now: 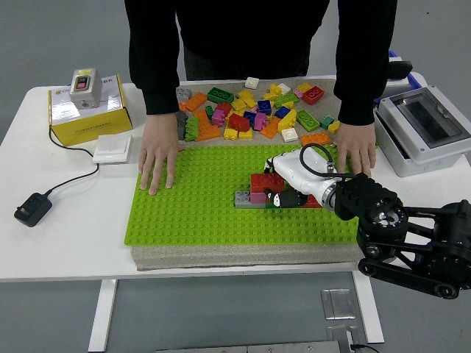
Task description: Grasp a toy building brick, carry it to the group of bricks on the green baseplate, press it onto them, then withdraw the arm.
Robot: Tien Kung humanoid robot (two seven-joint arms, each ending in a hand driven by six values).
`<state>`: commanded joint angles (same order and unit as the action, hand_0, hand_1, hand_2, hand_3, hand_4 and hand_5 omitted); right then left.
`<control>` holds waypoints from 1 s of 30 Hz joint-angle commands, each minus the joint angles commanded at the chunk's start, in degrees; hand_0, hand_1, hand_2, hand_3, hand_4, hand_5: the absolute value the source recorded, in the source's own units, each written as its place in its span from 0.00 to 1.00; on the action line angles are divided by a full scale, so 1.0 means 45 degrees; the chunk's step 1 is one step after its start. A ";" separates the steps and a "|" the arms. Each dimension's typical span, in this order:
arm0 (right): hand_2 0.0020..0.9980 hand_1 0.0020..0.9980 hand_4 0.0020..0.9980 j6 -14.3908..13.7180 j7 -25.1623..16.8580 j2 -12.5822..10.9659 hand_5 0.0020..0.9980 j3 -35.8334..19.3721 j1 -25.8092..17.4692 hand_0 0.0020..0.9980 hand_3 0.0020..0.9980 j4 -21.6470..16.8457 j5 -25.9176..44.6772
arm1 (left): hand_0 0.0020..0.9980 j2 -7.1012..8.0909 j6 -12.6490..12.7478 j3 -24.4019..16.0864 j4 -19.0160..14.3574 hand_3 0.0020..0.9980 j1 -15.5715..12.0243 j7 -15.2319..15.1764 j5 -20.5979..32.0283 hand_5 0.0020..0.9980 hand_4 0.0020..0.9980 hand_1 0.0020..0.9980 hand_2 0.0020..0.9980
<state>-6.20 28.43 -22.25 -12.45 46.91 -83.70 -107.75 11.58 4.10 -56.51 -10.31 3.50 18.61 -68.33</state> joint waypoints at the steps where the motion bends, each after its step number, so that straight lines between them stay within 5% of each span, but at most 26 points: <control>1: 0.71 0.11 0.60 -0.0009 -0.0008 -0.0002 0.42 -0.0001 0.0003 0.00 0.69 0.0004 0.0004 | 0.65 0.0000 0.0000 0.0001 0.0000 0.61 0.0001 -0.0001 -0.0009 0.64 0.20 0.62 0.49; 30: 0.71 0.11 0.62 -0.0117 -0.0099 -0.0022 0.43 0.0031 0.0078 0.00 0.70 0.0056 0.0054 | 0.65 -0.0012 0.0039 0.0039 0.0000 0.60 0.0041 -0.0078 -0.0027 0.64 0.18 0.62 0.47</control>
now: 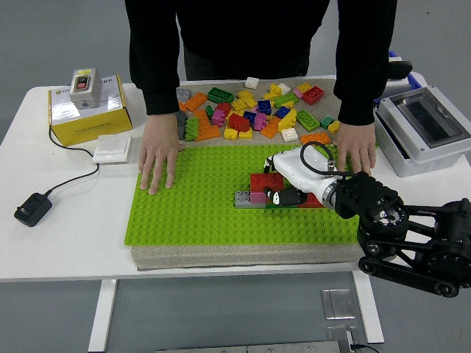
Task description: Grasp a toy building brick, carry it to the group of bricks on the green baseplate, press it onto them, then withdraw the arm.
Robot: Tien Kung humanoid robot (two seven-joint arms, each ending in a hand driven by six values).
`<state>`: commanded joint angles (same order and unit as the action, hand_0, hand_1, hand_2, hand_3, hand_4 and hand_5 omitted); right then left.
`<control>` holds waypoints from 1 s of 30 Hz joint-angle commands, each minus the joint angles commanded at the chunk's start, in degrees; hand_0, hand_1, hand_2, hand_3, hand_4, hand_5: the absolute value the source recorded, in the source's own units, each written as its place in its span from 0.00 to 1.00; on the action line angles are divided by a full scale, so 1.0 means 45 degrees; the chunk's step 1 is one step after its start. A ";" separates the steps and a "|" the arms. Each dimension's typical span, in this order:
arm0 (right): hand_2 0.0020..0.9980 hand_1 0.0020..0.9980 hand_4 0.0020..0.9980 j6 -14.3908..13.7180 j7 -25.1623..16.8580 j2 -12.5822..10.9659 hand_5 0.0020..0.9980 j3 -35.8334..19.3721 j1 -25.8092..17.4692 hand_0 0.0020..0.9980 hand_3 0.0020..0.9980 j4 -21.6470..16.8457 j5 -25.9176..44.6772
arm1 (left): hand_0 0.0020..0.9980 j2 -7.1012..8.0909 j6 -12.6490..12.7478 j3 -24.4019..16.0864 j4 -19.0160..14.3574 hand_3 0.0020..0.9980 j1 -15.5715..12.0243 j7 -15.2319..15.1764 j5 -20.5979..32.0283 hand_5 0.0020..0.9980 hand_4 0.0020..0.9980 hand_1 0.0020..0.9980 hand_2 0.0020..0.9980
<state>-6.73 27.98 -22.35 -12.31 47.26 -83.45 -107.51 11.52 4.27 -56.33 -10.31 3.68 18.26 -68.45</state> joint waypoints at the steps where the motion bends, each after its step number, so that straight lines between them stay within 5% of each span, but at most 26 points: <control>1: 0.71 0.11 0.62 0.0000 -0.0004 -0.0002 0.44 0.0002 0.0003 0.00 0.70 0.0001 0.0001 | 0.65 0.0000 -0.0001 0.0003 0.0000 0.59 0.0001 0.0000 -0.0004 0.64 0.18 0.61 0.46; 30: 0.71 0.11 0.64 0.0027 -0.0122 -0.0233 0.46 -0.0160 0.0034 0.00 0.71 -0.0299 0.0040 | 0.64 -0.0033 0.0055 0.0061 0.0000 0.59 0.0004 -0.0050 -0.0131 0.63 0.15 0.61 0.45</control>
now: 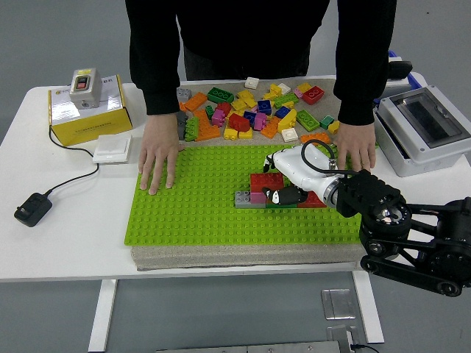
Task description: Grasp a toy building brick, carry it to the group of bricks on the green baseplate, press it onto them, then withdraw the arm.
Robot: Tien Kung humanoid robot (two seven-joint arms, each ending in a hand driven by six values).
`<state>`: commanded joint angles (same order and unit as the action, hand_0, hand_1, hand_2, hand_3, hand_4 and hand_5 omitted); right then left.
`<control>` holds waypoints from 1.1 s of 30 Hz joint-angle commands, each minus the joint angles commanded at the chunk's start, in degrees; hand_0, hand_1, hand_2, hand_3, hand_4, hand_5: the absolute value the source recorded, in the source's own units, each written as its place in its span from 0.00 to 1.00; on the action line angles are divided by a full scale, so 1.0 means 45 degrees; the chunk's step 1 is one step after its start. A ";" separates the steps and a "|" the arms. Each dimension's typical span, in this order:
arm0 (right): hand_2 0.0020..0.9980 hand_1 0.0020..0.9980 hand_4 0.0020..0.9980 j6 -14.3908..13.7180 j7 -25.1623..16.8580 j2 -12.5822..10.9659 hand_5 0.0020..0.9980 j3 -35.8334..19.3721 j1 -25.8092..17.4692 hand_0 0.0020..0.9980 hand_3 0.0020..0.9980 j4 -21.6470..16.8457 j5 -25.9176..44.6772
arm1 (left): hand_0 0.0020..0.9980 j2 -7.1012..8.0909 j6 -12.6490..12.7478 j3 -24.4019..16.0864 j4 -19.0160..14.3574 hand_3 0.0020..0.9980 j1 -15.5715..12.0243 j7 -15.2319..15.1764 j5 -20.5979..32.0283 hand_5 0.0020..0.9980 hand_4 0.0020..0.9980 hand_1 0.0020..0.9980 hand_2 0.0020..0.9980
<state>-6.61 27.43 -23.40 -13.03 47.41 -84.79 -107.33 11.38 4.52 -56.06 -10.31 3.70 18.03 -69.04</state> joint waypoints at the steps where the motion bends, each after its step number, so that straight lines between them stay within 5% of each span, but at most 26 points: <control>1: 0.72 0.12 0.65 0.0013 0.0000 -0.0050 0.46 -0.0038 0.0005 0.00 0.71 -0.0069 0.0006 | 0.64 0.0000 0.0000 0.0000 0.0000 0.58 -0.0002 0.0004 0.0001 0.62 0.13 0.61 0.45; 24: 0.72 0.12 0.64 -0.0352 -0.0187 -0.1086 0.48 -0.0303 -0.0199 0.00 0.73 -0.1206 0.0104 | 0.63 -0.0014 0.0018 0.0032 0.0000 0.58 -0.0050 -0.0017 0.0083 0.62 0.13 0.61 0.44; 25: 0.70 0.12 0.00 -0.0357 -0.0184 -0.1088 0.43 -0.0292 -0.0212 0.00 0.70 -0.1208 0.0096 | 0.63 -0.0014 0.0019 0.0040 0.0000 0.59 -0.0052 -0.0019 0.0091 0.62 0.13 0.61 0.44; 31: 0.70 0.12 0.00 -0.0366 -0.0162 -0.1120 0.43 -0.0217 -0.0286 0.00 0.70 -0.1262 0.0019 | 0.63 -0.0019 0.0013 0.0049 0.0000 0.59 -0.0068 -0.0019 0.0114 0.62 0.13 0.61 0.44; 33: 0.69 0.12 0.00 -0.0357 -0.0154 -0.1144 0.35 -0.0205 -0.0304 0.00 0.67 -0.1310 -0.0022 | 0.63 -0.0021 0.0010 0.0039 0.0000 0.58 -0.0066 -0.0017 0.0110 0.60 0.13 0.60 0.44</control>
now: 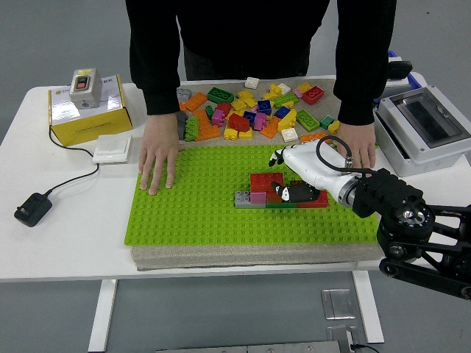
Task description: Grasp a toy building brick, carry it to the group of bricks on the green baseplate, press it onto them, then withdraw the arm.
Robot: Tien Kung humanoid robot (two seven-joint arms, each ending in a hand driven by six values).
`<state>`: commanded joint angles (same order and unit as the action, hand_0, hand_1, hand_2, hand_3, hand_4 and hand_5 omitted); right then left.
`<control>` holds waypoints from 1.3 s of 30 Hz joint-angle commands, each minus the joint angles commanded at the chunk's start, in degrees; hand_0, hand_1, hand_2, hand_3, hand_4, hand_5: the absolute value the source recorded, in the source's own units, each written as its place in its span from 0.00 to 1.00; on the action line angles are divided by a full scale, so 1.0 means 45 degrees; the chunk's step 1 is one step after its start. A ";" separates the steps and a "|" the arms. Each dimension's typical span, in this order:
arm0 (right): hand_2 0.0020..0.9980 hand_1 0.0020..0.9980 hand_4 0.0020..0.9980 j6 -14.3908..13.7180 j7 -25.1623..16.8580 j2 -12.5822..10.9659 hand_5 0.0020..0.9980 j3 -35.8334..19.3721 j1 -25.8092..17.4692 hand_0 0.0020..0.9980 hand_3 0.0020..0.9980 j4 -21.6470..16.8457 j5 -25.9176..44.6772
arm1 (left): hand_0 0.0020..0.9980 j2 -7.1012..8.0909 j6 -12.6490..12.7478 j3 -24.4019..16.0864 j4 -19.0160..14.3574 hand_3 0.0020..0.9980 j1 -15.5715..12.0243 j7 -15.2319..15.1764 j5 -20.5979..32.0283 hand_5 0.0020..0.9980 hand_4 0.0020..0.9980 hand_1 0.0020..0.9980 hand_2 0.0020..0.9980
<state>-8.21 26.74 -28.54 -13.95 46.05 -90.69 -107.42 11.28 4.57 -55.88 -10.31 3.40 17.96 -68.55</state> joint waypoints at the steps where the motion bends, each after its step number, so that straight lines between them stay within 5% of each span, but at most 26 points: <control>1: 0.69 0.12 0.00 0.0006 0.0005 -0.0008 0.35 0.0003 -0.0004 0.00 0.67 -0.0021 -0.0018 | 0.63 0.0000 -0.0002 0.0004 0.0000 0.58 0.0002 0.0000 0.0005 0.60 0.13 0.60 0.44; 39: 0.67 0.11 0.00 0.0063 -0.0084 0.0155 0.35 0.0580 0.0245 0.00 0.65 -0.0084 0.0069 | 0.63 0.0004 -0.0010 -0.0025 0.0000 0.59 0.0093 0.0016 -0.0052 0.60 0.13 0.60 0.43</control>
<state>-7.93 26.36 -27.85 -11.34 47.15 -91.07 -107.11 11.30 4.52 -55.99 -10.31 3.82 18.03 -68.78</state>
